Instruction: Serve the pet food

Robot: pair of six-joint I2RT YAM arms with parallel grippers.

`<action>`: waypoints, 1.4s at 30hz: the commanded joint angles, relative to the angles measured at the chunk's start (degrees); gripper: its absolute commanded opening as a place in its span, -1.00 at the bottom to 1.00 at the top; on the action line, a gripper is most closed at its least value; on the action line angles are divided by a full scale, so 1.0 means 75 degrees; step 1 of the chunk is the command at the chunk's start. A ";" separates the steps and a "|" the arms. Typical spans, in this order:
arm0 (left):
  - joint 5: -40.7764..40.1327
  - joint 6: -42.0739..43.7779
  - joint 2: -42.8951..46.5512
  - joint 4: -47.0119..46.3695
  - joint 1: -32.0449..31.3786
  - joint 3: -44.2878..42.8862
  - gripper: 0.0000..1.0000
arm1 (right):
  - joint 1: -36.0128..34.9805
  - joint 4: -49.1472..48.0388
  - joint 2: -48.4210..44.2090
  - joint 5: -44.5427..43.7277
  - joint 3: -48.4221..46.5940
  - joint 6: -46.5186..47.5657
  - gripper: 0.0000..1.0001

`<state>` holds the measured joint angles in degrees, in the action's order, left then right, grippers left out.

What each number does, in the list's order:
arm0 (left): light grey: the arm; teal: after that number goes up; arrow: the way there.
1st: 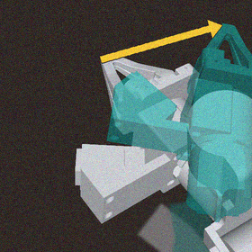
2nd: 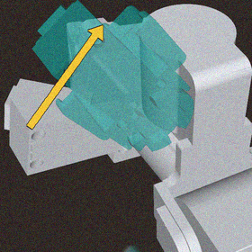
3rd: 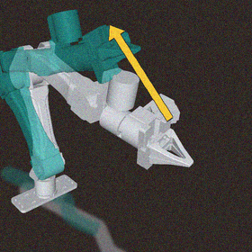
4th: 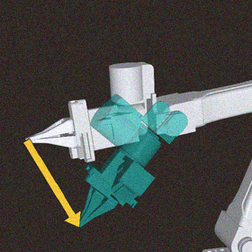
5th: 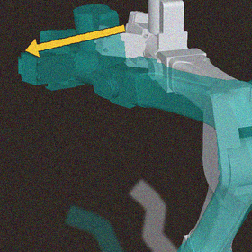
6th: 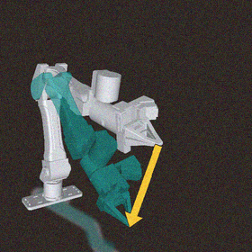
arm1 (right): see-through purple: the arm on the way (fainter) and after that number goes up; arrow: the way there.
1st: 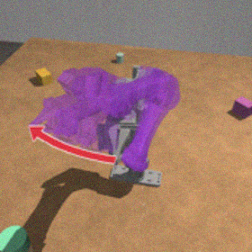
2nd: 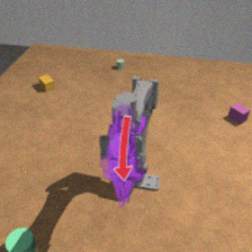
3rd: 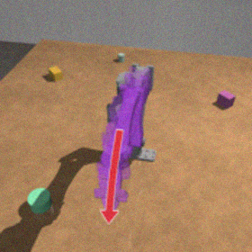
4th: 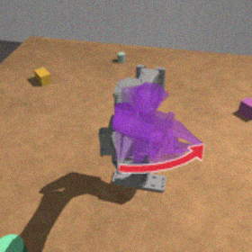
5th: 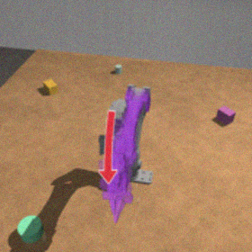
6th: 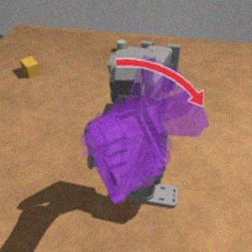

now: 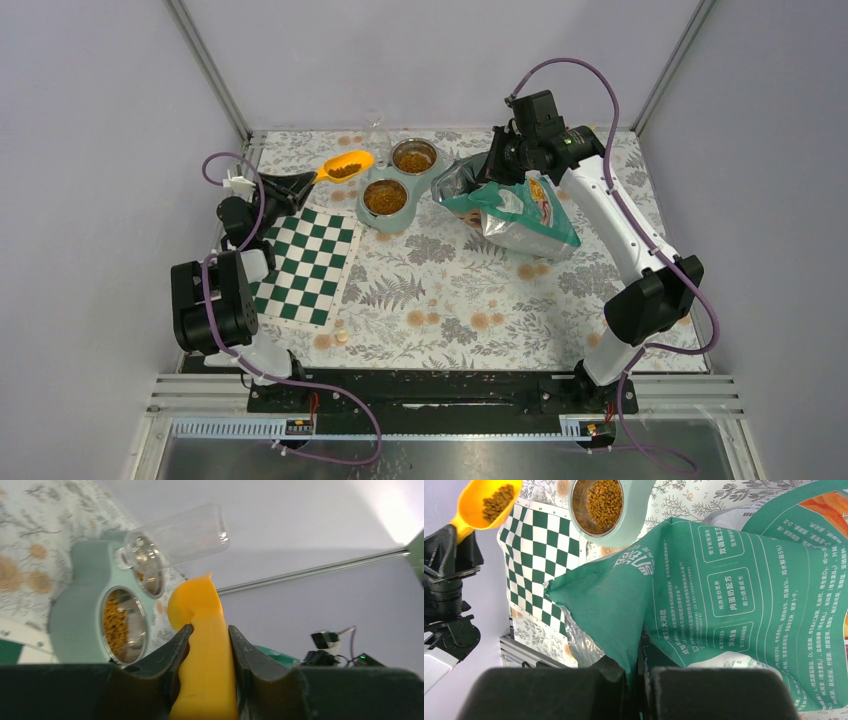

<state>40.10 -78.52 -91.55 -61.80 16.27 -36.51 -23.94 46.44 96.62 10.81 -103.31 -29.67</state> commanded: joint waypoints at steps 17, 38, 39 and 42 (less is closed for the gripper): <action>-0.2504 0.4806 0.0737 0.7382 -0.1491 -0.2437 -1.00 | 0.0052 -0.0578 -0.0243 0.0213 -0.0373 -0.0117 -1.00; -0.5497 0.7048 0.1431 1.0791 -0.3351 -0.4999 -1.00 | 0.0052 -0.0572 -0.0550 0.0234 -0.0034 -0.0078 -1.00; -0.5422 0.7033 0.1549 1.0838 -0.3388 -0.5025 -1.00 | 0.0052 -0.0576 -0.0568 0.0239 -0.0012 -0.0051 -1.00; -0.4739 0.6788 0.2066 1.0933 -0.3423 -0.5139 -1.00 | 0.0042 -0.0570 -0.0634 0.0308 0.0058 0.0072 -1.00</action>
<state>2.92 -27.88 -82.78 20.18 -9.13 -70.89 -23.94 45.91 96.38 11.14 -102.59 -29.69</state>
